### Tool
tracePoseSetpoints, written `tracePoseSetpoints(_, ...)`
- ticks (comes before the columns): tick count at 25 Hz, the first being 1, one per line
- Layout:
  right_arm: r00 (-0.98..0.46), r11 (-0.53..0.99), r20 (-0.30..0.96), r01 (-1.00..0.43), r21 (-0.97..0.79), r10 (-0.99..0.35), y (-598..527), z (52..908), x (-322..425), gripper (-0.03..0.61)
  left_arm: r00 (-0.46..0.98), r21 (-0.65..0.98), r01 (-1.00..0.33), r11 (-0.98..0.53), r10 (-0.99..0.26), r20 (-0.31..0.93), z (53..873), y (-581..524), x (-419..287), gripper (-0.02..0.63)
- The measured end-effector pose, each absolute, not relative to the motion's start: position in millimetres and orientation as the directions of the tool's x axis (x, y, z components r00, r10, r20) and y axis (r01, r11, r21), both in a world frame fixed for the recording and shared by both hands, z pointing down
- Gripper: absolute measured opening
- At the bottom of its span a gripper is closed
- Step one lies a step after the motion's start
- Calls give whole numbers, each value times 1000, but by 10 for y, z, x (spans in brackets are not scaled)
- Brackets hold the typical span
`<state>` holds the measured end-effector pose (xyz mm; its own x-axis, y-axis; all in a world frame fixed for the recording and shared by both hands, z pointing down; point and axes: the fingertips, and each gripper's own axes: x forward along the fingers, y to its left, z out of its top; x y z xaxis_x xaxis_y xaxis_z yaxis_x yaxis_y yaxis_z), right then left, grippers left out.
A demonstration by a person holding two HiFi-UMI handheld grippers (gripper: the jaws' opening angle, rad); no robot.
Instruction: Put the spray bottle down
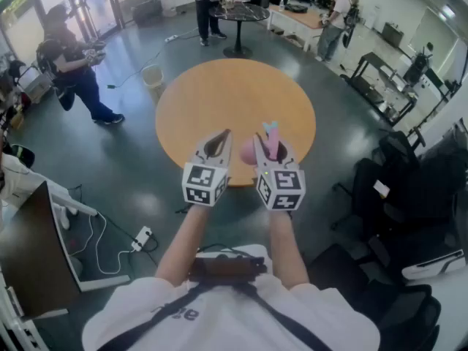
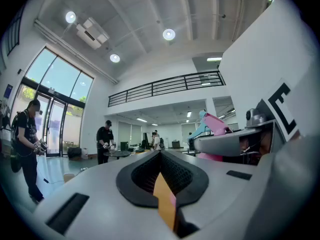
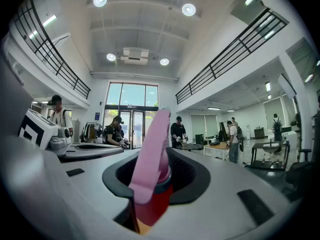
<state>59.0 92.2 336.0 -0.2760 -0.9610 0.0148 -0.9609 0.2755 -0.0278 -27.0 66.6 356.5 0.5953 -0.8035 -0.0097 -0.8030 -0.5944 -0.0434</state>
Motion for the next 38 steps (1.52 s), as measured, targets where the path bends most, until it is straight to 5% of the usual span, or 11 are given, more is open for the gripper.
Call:
tracePoseSetpoints(15, -276, 271, 54, -958, -92, -960, 1049, 3703, 956, 141, 593, -14, -803, -596, -801, 80, 3954, 746, 3, 11)
tracePoseSetpoints(38, -159, 161, 74, -987, 20, -984, -651, 3615, 666, 143, 678, 53, -735, -676, -733, 41, 3925, -1151, -172, 11)
